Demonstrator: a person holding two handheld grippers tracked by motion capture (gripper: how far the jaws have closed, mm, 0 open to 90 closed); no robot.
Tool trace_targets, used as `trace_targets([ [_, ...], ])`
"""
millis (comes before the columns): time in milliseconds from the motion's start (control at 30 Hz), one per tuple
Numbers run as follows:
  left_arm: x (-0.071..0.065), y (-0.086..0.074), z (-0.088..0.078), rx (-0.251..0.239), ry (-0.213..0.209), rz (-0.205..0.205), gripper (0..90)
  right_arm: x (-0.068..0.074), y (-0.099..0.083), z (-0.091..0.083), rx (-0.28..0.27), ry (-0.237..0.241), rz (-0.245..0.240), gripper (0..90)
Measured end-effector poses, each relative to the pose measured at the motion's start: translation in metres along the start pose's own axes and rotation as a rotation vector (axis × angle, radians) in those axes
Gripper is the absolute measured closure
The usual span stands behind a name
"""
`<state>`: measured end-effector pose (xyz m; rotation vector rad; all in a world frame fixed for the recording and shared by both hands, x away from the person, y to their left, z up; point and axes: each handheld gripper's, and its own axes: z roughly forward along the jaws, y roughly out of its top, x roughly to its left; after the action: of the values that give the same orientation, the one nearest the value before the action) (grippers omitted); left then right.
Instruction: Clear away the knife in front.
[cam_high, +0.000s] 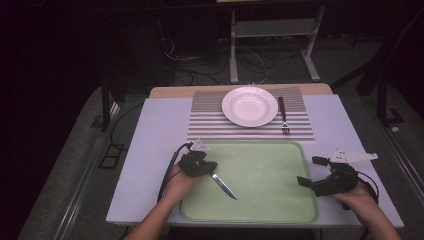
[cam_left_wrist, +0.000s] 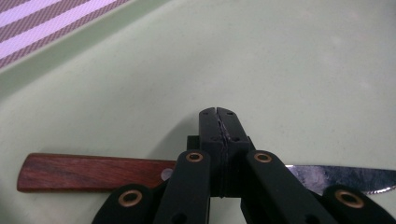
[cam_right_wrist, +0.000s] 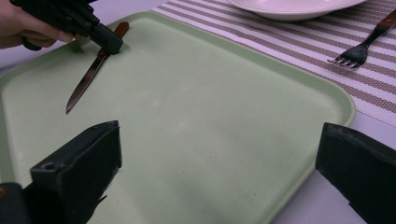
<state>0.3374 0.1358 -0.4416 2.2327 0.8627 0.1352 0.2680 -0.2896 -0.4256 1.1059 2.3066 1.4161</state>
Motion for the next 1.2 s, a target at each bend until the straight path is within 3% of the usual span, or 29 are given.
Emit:
trace_targets([
  [333,0.012,-0.011,-0.016,0.018,0.007,-0.040,89.6,0.000,0.000,-0.001,-0.003,-0.001,0.003,0.5],
  [800,0.021,-0.013,-0.023,0.039,0.055,-0.023,89.6,-0.001,0.000,-0.001,-0.006,-0.001,0.004,0.5],
  [933,0.024,-0.010,-0.023,0.036,0.080,-0.002,89.6,0.000,0.000,-0.001,-0.005,0.000,0.002,0.5],
  [1133,0.037,-0.005,-0.023,0.004,0.112,-0.016,89.6,-0.001,0.000,0.000,-0.003,0.000,0.000,0.5],
  [1200,0.040,-0.005,-0.023,-0.003,0.105,-0.028,89.6,0.000,0.000,0.000,-0.002,0.002,-0.001,0.5],
])
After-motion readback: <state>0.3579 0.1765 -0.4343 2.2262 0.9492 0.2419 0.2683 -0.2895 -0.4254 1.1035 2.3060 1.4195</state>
